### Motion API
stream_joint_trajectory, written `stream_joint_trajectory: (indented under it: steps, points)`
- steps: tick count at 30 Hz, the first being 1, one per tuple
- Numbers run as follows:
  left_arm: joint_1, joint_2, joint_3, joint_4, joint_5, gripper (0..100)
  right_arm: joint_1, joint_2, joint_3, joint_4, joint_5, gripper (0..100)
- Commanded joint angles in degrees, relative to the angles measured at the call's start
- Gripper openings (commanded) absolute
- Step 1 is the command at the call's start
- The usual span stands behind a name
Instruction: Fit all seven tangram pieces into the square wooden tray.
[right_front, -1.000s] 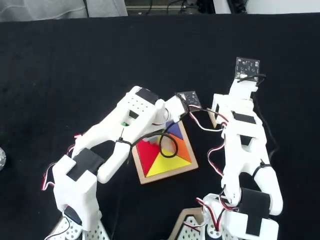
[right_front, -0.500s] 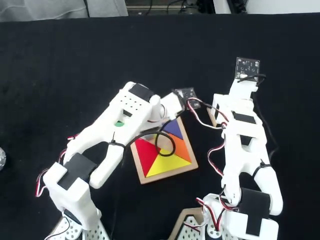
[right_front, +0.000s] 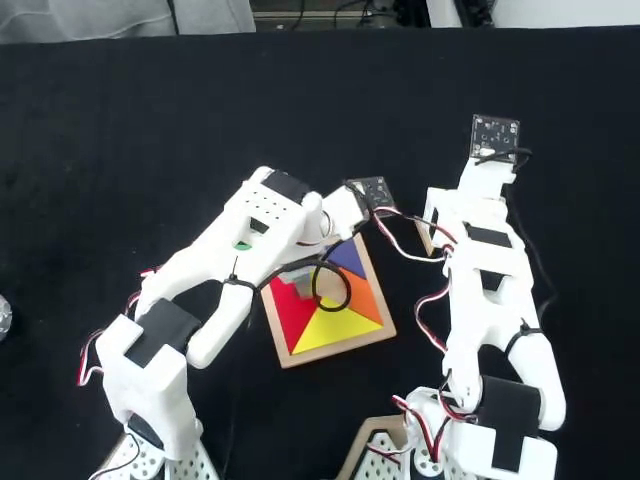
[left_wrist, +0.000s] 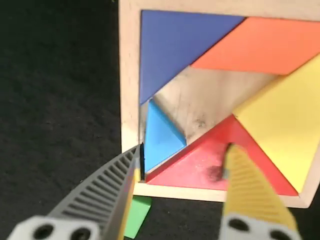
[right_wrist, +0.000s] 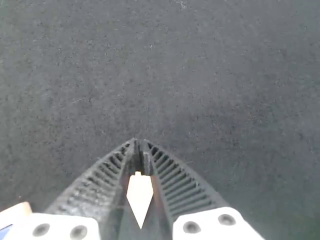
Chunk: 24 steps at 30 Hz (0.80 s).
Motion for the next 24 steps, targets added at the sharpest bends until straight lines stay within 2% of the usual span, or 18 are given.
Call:
stream_joint_trajectory:
  steps: [1,12,24]
  points:
    - [-0.8,-0.4,-0.8,-0.7,0.5,28,0.4,-0.4,-3.0,-1.2,-0.1,1.1]
    - [-1.6,0.3,-2.8,-6.9,3.8,28,0.4,-0.4,-3.0,-1.2,-0.1,1.1]
    - [-5.7,6.2,-3.4,-7.4,3.7,28,0.3,-0.3,-3.0,-1.2,-0.1,1.1]
